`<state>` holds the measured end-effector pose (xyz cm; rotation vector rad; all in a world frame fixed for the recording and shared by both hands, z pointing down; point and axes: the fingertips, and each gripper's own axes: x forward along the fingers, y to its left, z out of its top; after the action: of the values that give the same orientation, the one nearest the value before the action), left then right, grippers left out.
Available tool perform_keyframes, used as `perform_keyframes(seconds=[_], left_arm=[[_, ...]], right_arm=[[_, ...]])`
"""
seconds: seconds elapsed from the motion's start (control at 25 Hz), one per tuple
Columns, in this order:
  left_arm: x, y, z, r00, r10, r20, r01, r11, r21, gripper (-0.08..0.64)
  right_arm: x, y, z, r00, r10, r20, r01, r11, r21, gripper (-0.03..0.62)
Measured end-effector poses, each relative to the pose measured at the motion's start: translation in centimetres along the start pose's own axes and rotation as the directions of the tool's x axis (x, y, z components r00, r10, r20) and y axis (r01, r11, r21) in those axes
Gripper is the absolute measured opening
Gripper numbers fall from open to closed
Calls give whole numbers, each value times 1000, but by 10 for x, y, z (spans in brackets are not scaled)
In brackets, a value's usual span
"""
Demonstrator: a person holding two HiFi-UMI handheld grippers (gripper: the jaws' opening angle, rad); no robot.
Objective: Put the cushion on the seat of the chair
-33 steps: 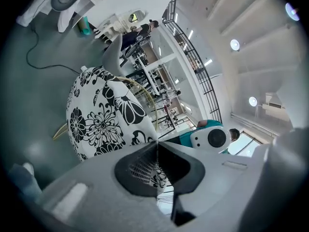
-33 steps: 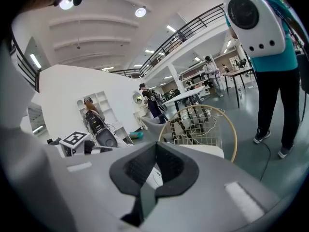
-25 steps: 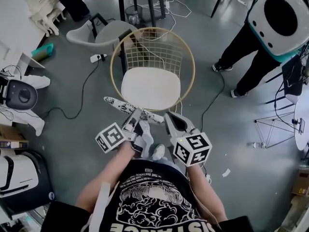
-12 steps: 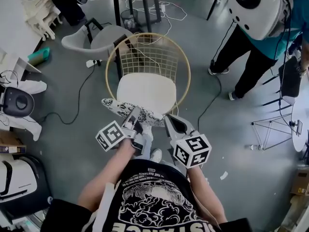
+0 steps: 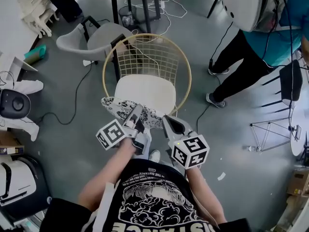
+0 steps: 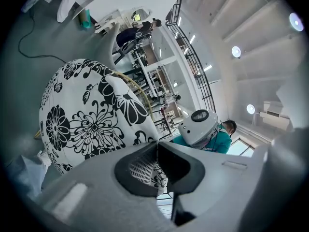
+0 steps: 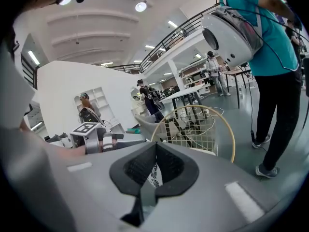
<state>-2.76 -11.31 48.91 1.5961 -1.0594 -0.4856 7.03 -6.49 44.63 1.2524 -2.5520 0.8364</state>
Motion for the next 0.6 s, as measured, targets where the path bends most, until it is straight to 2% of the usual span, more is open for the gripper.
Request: perform_keyframes(seconds=[0.6], left_arm=[[68,14,34,999,-18,-46,16,999,-40,15]], right_arm=[[55,-29,13,997,-27,-72,28,999,17,-12]])
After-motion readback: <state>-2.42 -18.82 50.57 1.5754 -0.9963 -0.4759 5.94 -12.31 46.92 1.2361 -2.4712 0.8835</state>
